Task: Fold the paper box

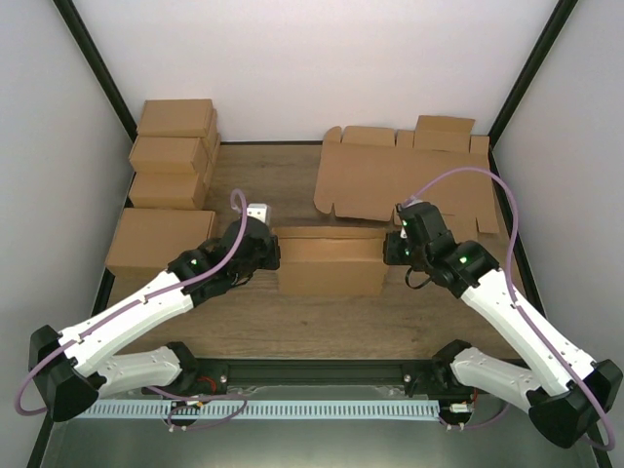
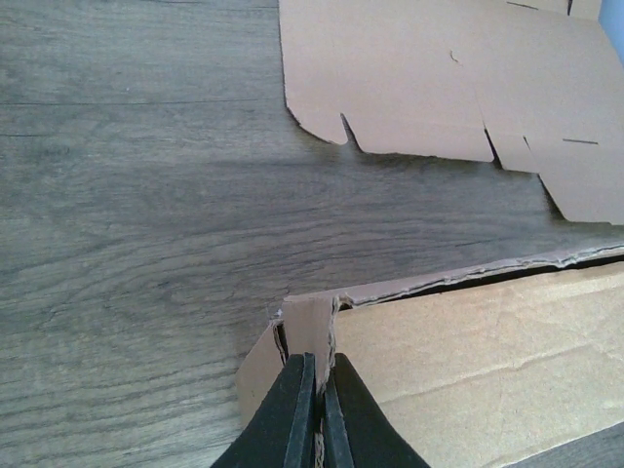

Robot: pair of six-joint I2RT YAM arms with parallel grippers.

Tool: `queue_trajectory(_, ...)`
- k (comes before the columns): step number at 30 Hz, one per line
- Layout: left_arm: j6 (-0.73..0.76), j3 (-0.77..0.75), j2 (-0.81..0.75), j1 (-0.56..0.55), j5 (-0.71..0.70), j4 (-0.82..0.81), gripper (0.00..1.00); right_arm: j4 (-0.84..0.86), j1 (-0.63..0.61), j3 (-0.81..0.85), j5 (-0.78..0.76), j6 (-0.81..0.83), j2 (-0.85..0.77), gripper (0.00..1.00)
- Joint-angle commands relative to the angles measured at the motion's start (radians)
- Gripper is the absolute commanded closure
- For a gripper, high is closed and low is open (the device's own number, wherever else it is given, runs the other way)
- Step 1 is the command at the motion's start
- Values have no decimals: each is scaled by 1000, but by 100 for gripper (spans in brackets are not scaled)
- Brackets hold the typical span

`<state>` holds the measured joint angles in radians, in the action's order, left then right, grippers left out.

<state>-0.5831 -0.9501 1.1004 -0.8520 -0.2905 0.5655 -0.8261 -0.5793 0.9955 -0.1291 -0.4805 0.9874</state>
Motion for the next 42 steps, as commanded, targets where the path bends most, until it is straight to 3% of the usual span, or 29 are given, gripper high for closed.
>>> queue_trajectory(1, -4, 14, 24, -18, 50, 102, 96, -34, -4, -50, 26, -21, -10, 99)
queue_trajectory(22, -31, 137, -33, -39, 16, 19, 96, 47, -60, -229, 35, -226, -109, 99)
queue_trajectory(32, -43, 200, -49, -39, 27, -29, 96, 25, -205, -261, -89, -336, -47, 99)
queue_trajectory(42, -35, 200, -63, -41, 22, 2, 96, -67, -231, -194, -167, -353, -57, 99)
